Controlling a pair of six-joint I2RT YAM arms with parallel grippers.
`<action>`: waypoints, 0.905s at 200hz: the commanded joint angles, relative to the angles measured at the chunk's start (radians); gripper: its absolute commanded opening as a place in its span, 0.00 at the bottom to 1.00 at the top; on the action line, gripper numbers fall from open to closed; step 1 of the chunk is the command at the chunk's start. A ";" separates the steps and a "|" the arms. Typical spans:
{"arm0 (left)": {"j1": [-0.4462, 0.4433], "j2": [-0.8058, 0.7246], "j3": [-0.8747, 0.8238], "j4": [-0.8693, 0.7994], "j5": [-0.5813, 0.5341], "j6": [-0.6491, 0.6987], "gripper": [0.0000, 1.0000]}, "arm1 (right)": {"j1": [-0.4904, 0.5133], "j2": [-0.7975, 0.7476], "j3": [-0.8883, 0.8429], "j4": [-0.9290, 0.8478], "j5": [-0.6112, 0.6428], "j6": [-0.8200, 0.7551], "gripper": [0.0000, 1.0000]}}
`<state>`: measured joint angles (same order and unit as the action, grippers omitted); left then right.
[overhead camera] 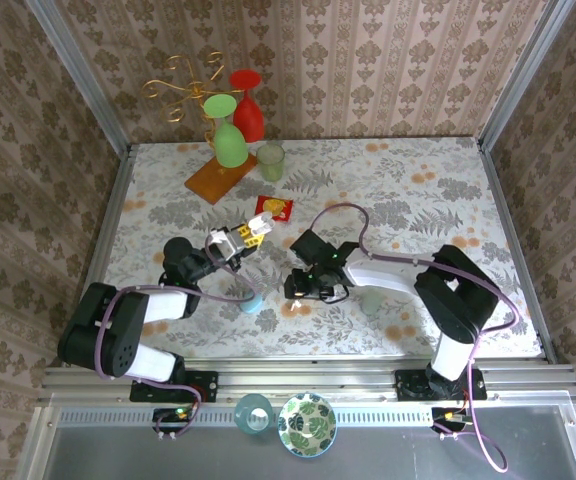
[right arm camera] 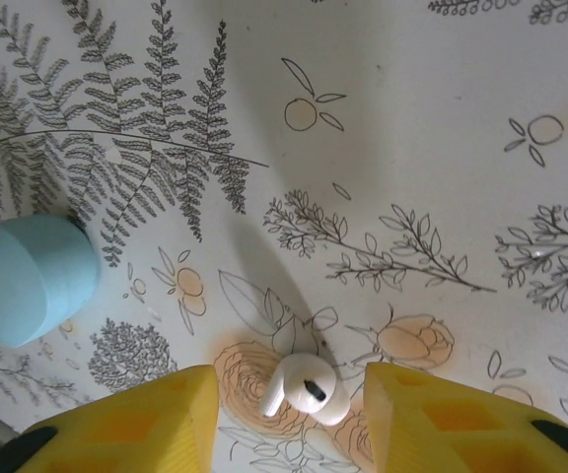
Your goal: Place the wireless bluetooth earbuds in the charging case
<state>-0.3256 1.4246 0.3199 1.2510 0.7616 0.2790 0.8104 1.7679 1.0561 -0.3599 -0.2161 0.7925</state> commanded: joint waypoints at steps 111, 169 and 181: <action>0.014 0.000 0.003 0.031 0.016 0.038 0.00 | 0.004 0.105 0.087 -0.105 -0.081 -0.199 0.36; 0.016 0.007 0.007 0.030 0.021 0.036 0.00 | 0.005 0.125 0.088 -0.101 -0.087 -0.200 0.29; 0.017 0.008 0.007 0.030 0.022 0.036 0.00 | 0.005 0.122 0.085 -0.103 -0.085 -0.203 0.27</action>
<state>-0.3180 1.4254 0.3199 1.2510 0.7624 0.2905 0.8093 1.8656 1.1324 -0.4389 -0.2737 0.6044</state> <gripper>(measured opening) 0.148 0.284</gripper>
